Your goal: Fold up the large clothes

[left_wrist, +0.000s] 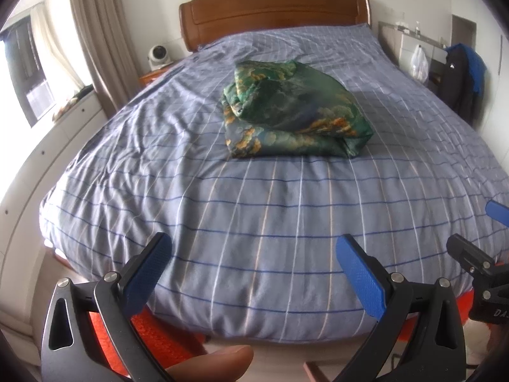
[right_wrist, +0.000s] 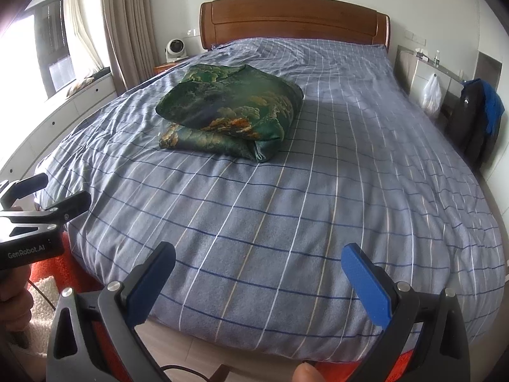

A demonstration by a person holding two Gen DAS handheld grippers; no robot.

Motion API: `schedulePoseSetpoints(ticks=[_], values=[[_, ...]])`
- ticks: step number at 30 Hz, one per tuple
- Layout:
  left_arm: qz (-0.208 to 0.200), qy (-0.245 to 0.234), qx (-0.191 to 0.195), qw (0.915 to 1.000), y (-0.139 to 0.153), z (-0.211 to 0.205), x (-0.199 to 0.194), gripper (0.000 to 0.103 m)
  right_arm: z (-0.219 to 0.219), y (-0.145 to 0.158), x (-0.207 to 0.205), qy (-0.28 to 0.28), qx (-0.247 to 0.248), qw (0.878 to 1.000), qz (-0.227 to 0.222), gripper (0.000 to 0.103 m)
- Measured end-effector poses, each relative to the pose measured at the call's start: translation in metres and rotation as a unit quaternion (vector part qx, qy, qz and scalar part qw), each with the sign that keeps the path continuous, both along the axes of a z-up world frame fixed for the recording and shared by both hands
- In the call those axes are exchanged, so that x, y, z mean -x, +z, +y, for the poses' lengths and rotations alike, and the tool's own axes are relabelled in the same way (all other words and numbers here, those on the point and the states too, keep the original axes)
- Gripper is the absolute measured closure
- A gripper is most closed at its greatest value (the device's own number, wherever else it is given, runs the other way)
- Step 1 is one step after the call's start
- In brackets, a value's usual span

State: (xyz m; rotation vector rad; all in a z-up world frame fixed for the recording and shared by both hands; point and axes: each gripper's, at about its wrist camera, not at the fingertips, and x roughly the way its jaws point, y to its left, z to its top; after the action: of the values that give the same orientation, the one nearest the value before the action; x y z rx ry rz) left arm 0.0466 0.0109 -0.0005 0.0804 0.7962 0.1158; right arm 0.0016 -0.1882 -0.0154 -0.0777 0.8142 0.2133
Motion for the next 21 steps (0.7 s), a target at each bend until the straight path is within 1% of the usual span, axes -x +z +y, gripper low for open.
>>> schedulePoseSetpoints(ticks=[15, 21], values=[[0.001, 0.001, -0.003, 1.0000, 0.0008, 0.0015, 0.0002, 0.000, 0.0037, 0.0028, 0.0016, 0.001, -0.003, 1.000, 0.000, 0.000], [0.007, 0.001, -0.006, 1.0000, -0.0025, 0.0028, 0.0006, 0.000, 0.0018, 0.0000, 0.0006, -0.005, -0.004, 1.000, 0.008, 0.000]])
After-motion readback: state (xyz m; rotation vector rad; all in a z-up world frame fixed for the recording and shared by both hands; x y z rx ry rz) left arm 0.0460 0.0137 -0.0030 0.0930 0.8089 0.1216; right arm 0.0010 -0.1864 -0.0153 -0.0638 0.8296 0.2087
